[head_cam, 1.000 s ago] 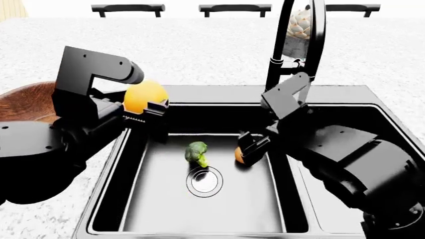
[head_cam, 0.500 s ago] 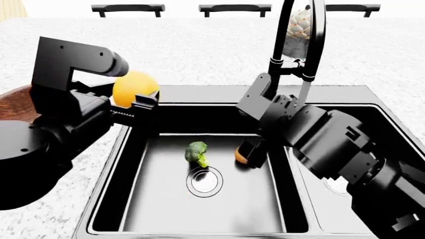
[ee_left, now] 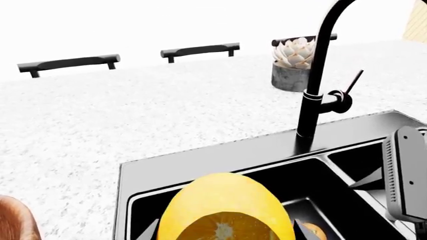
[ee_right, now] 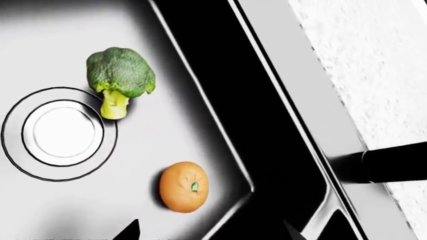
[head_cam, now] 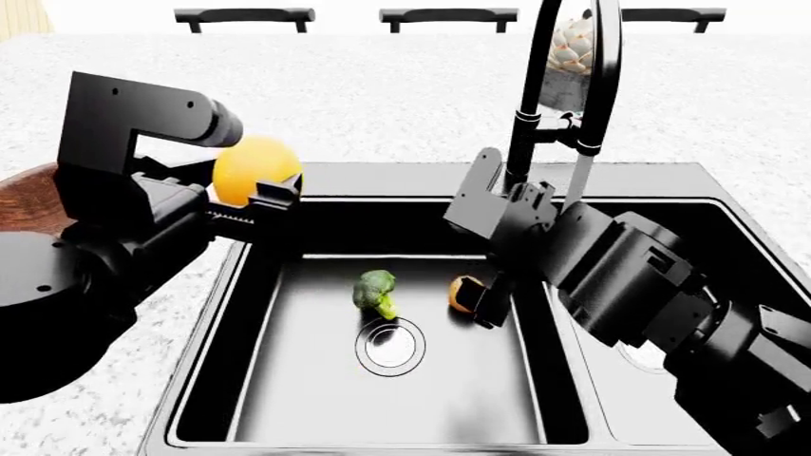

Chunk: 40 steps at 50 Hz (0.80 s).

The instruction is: Pick the oranges and tangerines from the sink and place them in one bowl. Place the broccoli in the other bowl. Then turn off the sink faucet.

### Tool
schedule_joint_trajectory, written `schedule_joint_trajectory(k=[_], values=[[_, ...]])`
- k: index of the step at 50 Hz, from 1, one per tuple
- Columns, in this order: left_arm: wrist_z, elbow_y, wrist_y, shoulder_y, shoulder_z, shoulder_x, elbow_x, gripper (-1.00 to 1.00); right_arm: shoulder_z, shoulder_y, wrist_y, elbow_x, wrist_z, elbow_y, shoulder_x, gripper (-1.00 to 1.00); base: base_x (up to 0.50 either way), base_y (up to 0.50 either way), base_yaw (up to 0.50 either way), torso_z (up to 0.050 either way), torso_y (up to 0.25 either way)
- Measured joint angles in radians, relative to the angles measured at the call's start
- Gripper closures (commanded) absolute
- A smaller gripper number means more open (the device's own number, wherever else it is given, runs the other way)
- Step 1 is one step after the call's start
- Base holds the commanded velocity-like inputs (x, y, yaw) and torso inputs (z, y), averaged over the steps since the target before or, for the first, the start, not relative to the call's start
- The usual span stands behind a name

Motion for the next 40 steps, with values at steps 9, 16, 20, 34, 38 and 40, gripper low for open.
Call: schedule_joint_trajectory(k=[9, 16, 20, 34, 38, 40], values=[[0.004, -0.003, 0.003, -0.004, 0.006, 0.001, 0.003, 1.00, -0.007, 0.003, 0.000, 0.000, -0.006, 0.002, 0.000, -1.00, 0.00, 0.00, 0.00, 0.000, 0.001], [0.009, -0.002, 0.007, 0.000, 0.008, 0.000, 0.006, 1.00, -0.013, 0.006, -0.001, 0.000, -0.012, 0.003, 0.000, -1.00, 0.00, 0.00, 0.00, 0.000, 0.000], [0.014, -0.001, 0.010, 0.005, 0.006, -0.004, 0.008, 1.00, -0.016, 0.007, -0.003, -0.001, -0.015, 0.004, 0.001, -1.00, 0.00, 0.00, 0.00, 0.000, 0.000], [0.028, -0.001, 0.021, 0.019, 0.009, -0.005, 0.023, 1.00, -0.021, 0.009, -0.002, 0.000, -0.020, 0.005, 0.001, -1.00, 0.00, 0.00, 0.00, 0.000, 0.000], [0.030, -0.002, 0.023, 0.018, 0.011, -0.005, 0.025, 1.00, -0.022, 0.009, -0.002, 0.001, -0.021, 0.005, 0.001, -1.00, 0.13, 0.00, 0.00, 0.000, 0.000], [0.030, -0.003, 0.023, 0.017, 0.013, -0.005, 0.026, 1.00, -0.022, 0.009, -0.002, 0.002, -0.022, 0.005, 0.001, -1.00, 0.17, 0.00, 0.00, 0.000, 0.000]])
